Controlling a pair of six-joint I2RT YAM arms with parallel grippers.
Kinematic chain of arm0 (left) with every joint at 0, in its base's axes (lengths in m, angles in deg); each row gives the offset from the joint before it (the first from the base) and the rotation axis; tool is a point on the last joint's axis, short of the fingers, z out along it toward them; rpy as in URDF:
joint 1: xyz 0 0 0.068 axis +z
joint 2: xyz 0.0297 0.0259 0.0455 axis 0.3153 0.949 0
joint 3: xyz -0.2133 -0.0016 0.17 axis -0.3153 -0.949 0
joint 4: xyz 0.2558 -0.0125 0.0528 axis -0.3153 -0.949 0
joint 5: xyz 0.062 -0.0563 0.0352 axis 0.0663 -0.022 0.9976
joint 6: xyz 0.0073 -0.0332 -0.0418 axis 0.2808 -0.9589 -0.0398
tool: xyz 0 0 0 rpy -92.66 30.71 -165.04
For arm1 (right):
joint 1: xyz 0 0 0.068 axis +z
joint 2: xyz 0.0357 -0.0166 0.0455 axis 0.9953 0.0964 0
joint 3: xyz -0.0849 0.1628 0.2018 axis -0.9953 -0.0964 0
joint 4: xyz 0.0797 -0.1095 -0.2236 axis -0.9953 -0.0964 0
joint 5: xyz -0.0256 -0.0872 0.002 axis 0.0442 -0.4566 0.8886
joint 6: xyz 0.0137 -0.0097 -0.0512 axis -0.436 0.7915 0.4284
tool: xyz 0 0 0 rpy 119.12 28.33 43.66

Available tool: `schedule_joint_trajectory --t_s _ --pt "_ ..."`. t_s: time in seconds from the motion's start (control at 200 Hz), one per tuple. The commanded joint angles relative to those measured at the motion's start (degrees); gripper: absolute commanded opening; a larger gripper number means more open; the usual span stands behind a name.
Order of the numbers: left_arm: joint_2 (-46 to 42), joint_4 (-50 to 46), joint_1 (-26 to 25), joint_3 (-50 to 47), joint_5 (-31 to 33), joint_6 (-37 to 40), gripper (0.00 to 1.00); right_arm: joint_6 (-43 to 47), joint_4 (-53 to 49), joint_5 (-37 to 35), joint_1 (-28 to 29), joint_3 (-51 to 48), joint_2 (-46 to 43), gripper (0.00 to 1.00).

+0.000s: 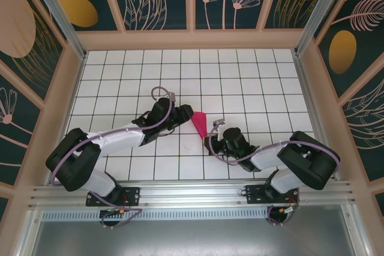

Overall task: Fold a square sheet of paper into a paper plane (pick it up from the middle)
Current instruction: Fold the wing for the fifth time at the center of the table.

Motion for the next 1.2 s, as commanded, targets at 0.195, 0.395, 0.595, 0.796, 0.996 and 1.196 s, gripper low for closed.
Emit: schedule_joint_trajectory --t_s 0.195,0.395,0.595,0.796,0.996,1.196 --pt "2.24 4.25 0.24 -1.49 -4.48 0.72 0.37 -11.56 6.48 3.11 -1.43 -2.19 2.09 0.00" --pt "2.99 5.89 0.24 -2.29 -6.37 -0.13 0.32 -15.28 6.64 4.26 -2.17 -1.52 5.47 0.00" --pt "4.88 7.85 0.18 -2.41 -9.02 -0.12 0.31 -18.50 6.41 4.17 -2.41 -1.37 7.30 0.00" --pt "8.69 11.14 0.18 -0.64 -14.13 0.73 0.32 -20.80 6.65 4.48 -2.74 -1.33 8.66 0.00" --pt "14.85 15.04 0.09 1.74 -19.76 0.28 0.33 -20.58 4.65 4.27 -2.85 -0.76 7.99 0.00" --pt "20.45 15.68 0.01 4.99 -21.40 0.80 0.32 -20.11 0.63 4.61 -2.96 0.55 6.18 0.00"
